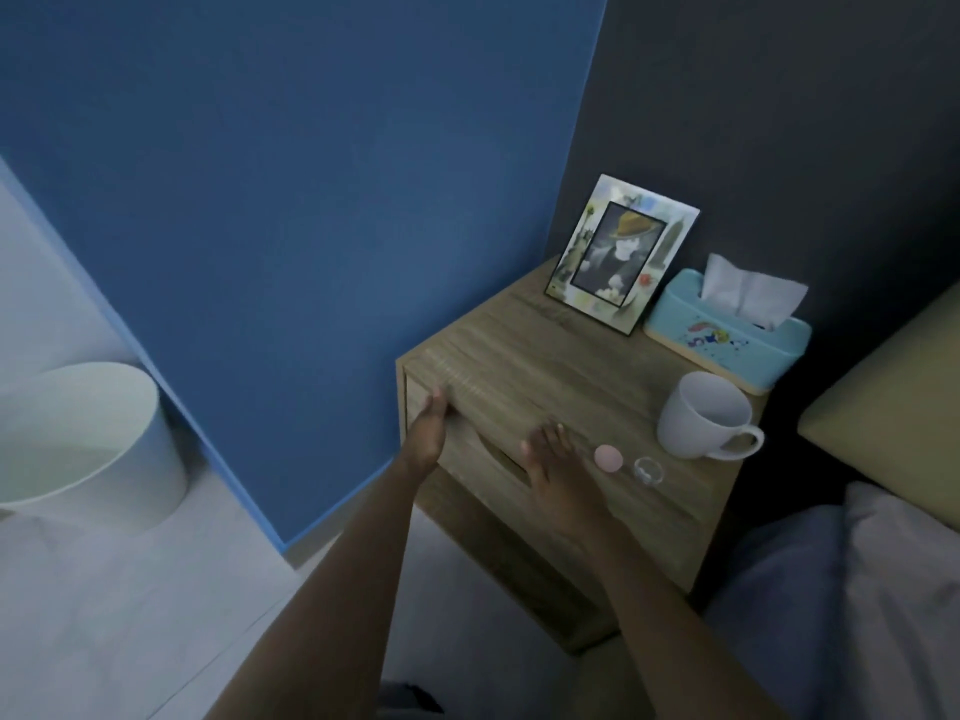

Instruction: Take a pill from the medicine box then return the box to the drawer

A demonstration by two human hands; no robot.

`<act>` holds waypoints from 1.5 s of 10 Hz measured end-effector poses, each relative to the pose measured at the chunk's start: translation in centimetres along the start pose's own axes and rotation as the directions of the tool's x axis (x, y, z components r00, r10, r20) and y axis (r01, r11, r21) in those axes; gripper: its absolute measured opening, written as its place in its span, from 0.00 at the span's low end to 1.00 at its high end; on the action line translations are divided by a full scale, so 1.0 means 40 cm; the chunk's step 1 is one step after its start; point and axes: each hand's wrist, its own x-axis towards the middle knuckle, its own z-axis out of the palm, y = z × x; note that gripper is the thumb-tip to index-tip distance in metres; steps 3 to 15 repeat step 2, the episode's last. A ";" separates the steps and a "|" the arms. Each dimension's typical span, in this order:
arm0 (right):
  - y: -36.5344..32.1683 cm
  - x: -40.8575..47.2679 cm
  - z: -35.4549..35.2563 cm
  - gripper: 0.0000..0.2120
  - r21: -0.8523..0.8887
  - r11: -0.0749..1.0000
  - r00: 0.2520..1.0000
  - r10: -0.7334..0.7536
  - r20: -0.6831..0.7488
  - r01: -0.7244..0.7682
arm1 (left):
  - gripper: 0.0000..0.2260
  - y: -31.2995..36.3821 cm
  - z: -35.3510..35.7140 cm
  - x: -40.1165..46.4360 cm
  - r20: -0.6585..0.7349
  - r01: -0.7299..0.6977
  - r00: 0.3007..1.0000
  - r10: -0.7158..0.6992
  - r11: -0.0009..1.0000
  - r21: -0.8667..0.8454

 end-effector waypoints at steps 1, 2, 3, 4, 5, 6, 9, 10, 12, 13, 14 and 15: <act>0.012 0.002 0.011 0.28 -0.076 0.997 0.999 -0.021 -0.024 0.020 | 0.28 0.000 -0.013 -0.003 0.035 0.036 0.999 -0.034 0.999 -0.040; 0.012 -0.012 -0.013 0.29 -0.116 0.993 1.000 0.019 0.017 -0.017 | 0.28 0.028 -0.046 -0.057 -0.012 0.009 1.000 -0.009 1.000 0.023; 0.012 -0.012 -0.013 0.29 -0.116 0.993 1.000 0.019 0.017 -0.017 | 0.28 0.028 -0.046 -0.057 -0.012 0.009 1.000 -0.009 1.000 0.023; 0.012 -0.012 -0.013 0.29 -0.116 0.993 1.000 0.019 0.017 -0.017 | 0.28 0.028 -0.046 -0.057 -0.012 0.009 1.000 -0.009 1.000 0.023; 0.012 -0.012 -0.013 0.29 -0.116 0.993 1.000 0.019 0.017 -0.017 | 0.28 0.028 -0.046 -0.057 -0.012 0.009 1.000 -0.009 1.000 0.023; 0.012 -0.012 -0.013 0.29 -0.116 0.993 1.000 0.019 0.017 -0.017 | 0.28 0.028 -0.046 -0.057 -0.012 0.009 1.000 -0.009 1.000 0.023; 0.012 -0.012 -0.013 0.29 -0.116 0.993 1.000 0.019 0.017 -0.017 | 0.28 0.028 -0.046 -0.057 -0.012 0.009 1.000 -0.009 1.000 0.023; 0.012 -0.012 -0.013 0.29 -0.116 0.993 1.000 0.019 0.017 -0.017 | 0.28 0.028 -0.046 -0.057 -0.012 0.009 1.000 -0.009 1.000 0.023; 0.012 -0.012 -0.013 0.29 -0.116 0.993 1.000 0.019 0.017 -0.017 | 0.28 0.028 -0.046 -0.057 -0.012 0.009 1.000 -0.009 1.000 0.023; 0.012 -0.012 -0.013 0.29 -0.116 0.993 1.000 0.019 0.017 -0.017 | 0.28 0.028 -0.046 -0.057 -0.012 0.009 1.000 -0.009 1.000 0.023; 0.012 -0.012 -0.013 0.29 -0.116 0.993 1.000 0.019 0.017 -0.017 | 0.28 0.028 -0.046 -0.057 -0.012 0.009 1.000 -0.009 1.000 0.023; 0.012 -0.012 -0.013 0.29 -0.116 0.993 1.000 0.019 0.017 -0.017 | 0.28 0.028 -0.046 -0.057 -0.012 0.009 1.000 -0.009 1.000 0.023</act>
